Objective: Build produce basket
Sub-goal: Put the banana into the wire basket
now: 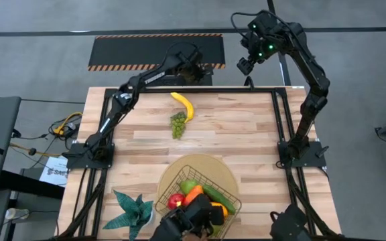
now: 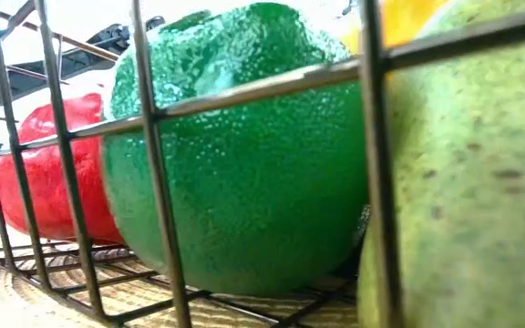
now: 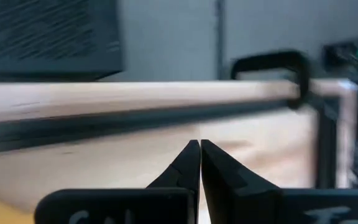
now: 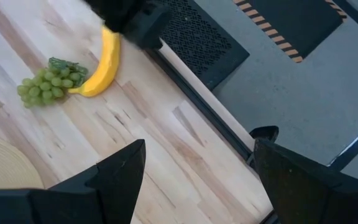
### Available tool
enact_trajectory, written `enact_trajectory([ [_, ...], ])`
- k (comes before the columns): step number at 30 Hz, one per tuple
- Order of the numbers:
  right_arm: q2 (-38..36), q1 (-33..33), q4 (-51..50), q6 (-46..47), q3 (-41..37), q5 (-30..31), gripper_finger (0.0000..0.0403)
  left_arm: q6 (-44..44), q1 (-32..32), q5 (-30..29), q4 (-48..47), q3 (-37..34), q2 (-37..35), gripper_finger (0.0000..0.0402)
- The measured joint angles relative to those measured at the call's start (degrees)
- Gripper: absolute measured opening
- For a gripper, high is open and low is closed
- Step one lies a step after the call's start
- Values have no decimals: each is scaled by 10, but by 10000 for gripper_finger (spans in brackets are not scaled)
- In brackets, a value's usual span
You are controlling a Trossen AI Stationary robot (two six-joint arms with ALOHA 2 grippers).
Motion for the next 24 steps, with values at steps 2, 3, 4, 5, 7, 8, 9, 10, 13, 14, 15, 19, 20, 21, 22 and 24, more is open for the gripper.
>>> enact_trajectory([
  [2,0,-8,0,0,0,0,317,29,-3,-1,-3,-5,-29,0],
  [3,0,-13,-2,0,0,0,317,47,-2,1,-18,-4,-41,0],
  [4,0,-18,-2,1,0,0,317,72,3,-1,-38,-2,-52,0],
  [5,0,-22,-3,4,0,0,317,101,12,-2,-70,-1,-58,0],
  [7,0,-32,-4,6,0,0,317,175,27,-7,-152,-3,-56,0],
  [8,0,-36,-5,9,0,0,317,204,33,-1,-186,-5,-50,0],
  [9,0,-40,-5,11,0,0,317,233,35,4,-227,-8,-46,0],
  [10,0,-43,-5,11,0,0,317,255,32,11,-266,-9,-46,0],
  [13,0,-50,-3,12,0,0,317,311,19,2,-340,-5,-64,0],
  [14,0,-50,-1,12,0,0,317,317,16,-20,-353,-4,-69,0],
  [15,0,-52,1,12,0,0,317,322,16,-41,-347,-4,-71,0],
  [19,0,-52,4,11,0,0,317,383,14,-39,-286,-17,-64,0],
  [20,0,-51,4,11,0,0,317,384,10,-29,-280,-18,-57,0],
  [21,0,-50,3,11,0,0,317,383,9,-20,-288,-19,-46,0],
  [22,0,-48,3,11,0,0,317,385,6,-12,-292,-20,-36,0],
  [24,0,-46,3,11,0,0,317,387,2,-29,-286,-21,-27,0],
])
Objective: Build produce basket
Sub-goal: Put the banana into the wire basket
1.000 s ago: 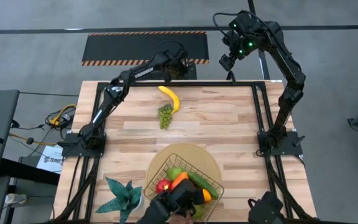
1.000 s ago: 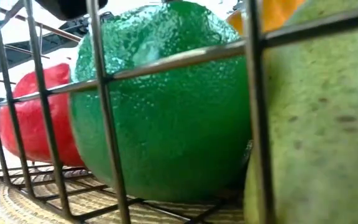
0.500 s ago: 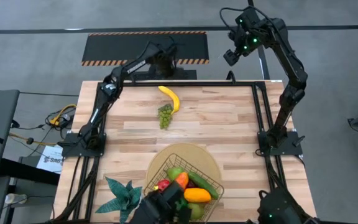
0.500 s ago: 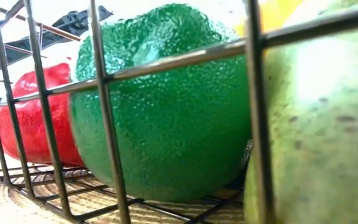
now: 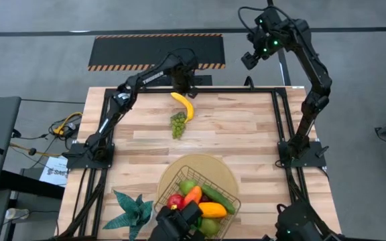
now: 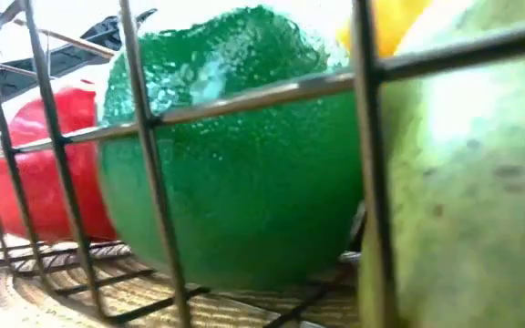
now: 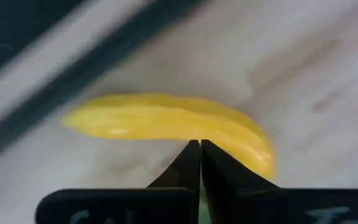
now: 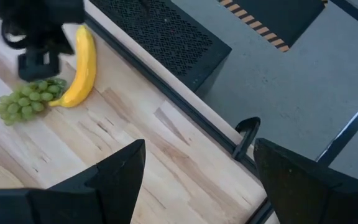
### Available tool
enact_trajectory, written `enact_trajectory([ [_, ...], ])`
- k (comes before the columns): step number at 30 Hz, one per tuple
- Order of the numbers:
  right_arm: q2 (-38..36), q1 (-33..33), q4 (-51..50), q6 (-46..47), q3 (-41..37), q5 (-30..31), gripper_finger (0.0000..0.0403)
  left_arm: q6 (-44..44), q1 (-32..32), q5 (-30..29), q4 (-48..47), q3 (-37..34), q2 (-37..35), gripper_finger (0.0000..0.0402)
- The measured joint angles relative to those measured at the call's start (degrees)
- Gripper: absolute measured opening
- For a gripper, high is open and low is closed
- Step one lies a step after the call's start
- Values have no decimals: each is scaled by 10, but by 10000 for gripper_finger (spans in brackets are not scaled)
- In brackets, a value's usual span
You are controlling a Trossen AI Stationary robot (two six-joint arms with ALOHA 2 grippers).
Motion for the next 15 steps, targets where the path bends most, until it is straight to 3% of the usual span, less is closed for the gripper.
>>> enact_trajectory([
  [2,0,1,7,0,0,0,317,-3,-1,-11,4,3,-5,0],
  [5,-3,12,71,-11,-39,-16,317,-12,-3,47,-38,5,-8,0],
  [10,0,24,233,-33,-185,-154,317,-25,-22,43,-88,3,-28,0],
  [15,2,52,423,123,-370,-204,317,-19,-32,1,-138,2,-83,0],
])
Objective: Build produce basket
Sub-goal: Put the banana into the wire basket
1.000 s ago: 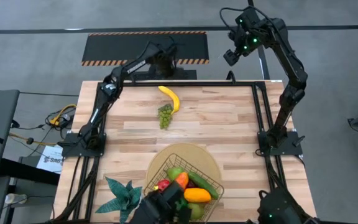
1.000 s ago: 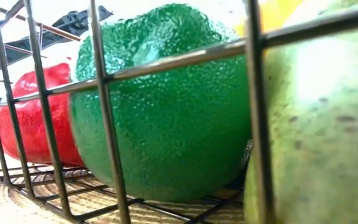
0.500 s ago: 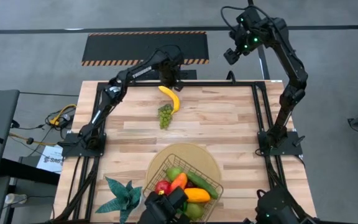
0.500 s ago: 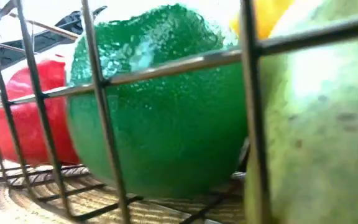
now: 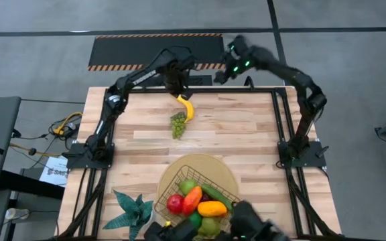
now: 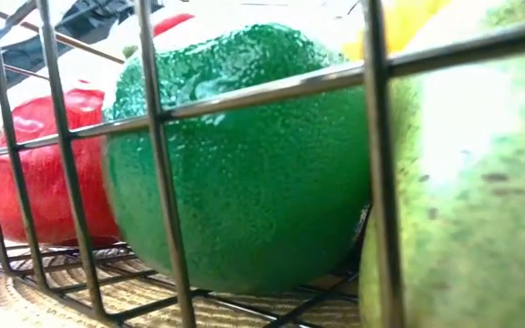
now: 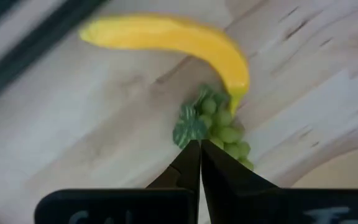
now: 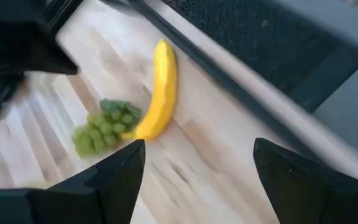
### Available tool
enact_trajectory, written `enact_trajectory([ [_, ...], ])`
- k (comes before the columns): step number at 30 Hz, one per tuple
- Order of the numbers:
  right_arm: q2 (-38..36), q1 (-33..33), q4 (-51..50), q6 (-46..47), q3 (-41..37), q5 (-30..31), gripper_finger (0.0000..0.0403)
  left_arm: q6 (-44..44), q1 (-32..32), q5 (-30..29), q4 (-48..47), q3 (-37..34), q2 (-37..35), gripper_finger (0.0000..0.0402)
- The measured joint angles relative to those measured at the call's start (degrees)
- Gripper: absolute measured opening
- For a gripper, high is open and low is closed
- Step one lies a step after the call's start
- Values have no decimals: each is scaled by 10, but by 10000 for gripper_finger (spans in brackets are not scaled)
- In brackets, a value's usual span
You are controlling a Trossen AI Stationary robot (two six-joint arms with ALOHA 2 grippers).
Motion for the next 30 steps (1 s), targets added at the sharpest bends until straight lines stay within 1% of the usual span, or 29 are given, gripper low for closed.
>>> enact_trajectory([
  [2,0,24,75,70,-57,38,316,1,-1,-5,2,-8,-27,0],
  [4,10,49,115,111,-84,67,311,-11,-2,-5,1,-8,-55,0],
  [6,25,67,137,120,-84,78,305,-14,-2,-11,1,-7,-74,0],
  [8,47,80,139,100,-60,113,297,-13,-4,-35,2,-8,-85,0],
  [9,63,87,132,84,-44,124,292,-13,-4,-49,1,-8,-89,0],
  [10,82,92,101,74,-22,138,287,-14,-4,-60,1,-8,-94,0],
  [13,138,113,8,50,51,163,281,-18,-3,-64,1,-8,-110,0],
  [17,191,144,-98,34,166,163,279,-18,-5,-60,1,-8,-138,0],
  [18,201,152,-121,5,190,162,279,-15,-7,-61,0,-8,-148,0],
  [19,208,161,-144,-45,212,164,278,-7,-7,-61,1,-8,-157,0],
  [21,209,171,-196,-184,241,166,278,4,-7,-61,1,-8,-176,0],
  [23,198,175,-250,-331,248,156,278,9,-7,-63,1,-8,-192,0],
  [24,191,174,-255,-375,241,137,278,17,-7,-63,1,-8,-201,0],
  [26,173,161,-232,-412,228,89,278,27,-8,-70,1,-8,-214,0],
  [27,167,157,-221,-425,225,83,278,27,-9,-78,1,-8,-220,0],
  [30,165,151,-243,-485,202,107,278,36,-15,-93,2,-8,-234,7],
])
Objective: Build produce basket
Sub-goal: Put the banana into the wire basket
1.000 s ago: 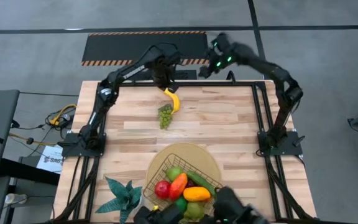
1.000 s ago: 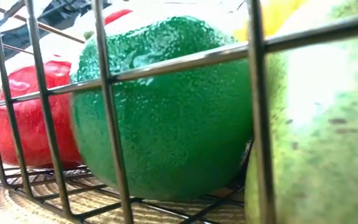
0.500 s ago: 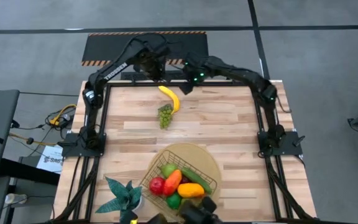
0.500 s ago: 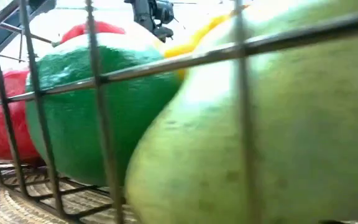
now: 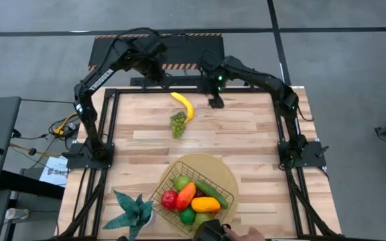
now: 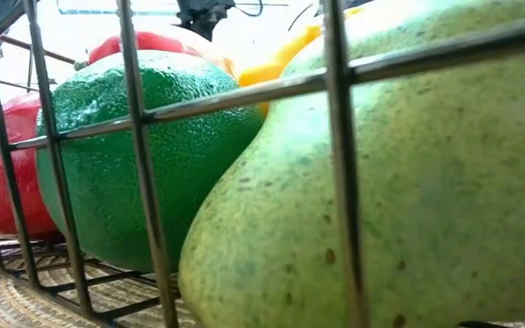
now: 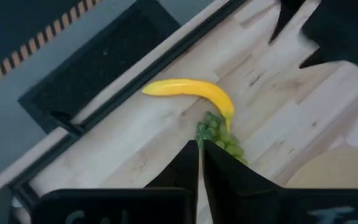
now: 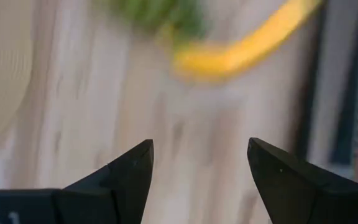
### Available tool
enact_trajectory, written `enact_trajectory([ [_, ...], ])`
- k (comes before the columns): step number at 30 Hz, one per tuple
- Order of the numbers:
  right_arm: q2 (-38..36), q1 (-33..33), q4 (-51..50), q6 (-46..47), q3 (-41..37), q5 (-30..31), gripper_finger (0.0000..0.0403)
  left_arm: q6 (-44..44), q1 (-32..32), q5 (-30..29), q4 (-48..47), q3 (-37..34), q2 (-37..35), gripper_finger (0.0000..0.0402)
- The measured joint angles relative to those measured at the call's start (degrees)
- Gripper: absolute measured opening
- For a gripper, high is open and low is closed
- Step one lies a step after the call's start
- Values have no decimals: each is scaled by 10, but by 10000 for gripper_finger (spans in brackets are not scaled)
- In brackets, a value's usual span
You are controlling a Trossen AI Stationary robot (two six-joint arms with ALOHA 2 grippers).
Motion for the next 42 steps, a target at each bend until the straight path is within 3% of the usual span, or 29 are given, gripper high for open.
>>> enact_trajectory([
  [4,-7,2,4,-86,-34,-4,278,24,-22,2,0,0,-21,50],
  [9,-3,3,-14,-122,-61,17,280,9,-70,14,0,0,-52,142],
  [14,-18,5,-4,-130,-110,40,289,-43,-126,-33,0,0,-96,226],
  [18,-20,29,58,-198,-138,59,291,-65,-153,-73,0,0,-127,265],
  [24,-16,70,64,-207,-136,59,291,-95,-158,-78,0,0,-165,276],
  [29,-25,86,-34,-174,-141,124,291,-99,-168,-100,0,0,-185,277],
  [33,-75,17,36,-139,-160,126,289,-119,-171,-135,0,-1,-196,277],
  [36,-81,-42,112,-29,-177,125,286,-147,-175,-173,0,-18,-199,277],
  [39,-73,-93,148,125,-174,77,286,-180,-176,-207,-1,-62,-211,277],
  [42,-60,-141,110,180,-180,3,286,-217,-176,-218,-2,-121,-227,277],
])
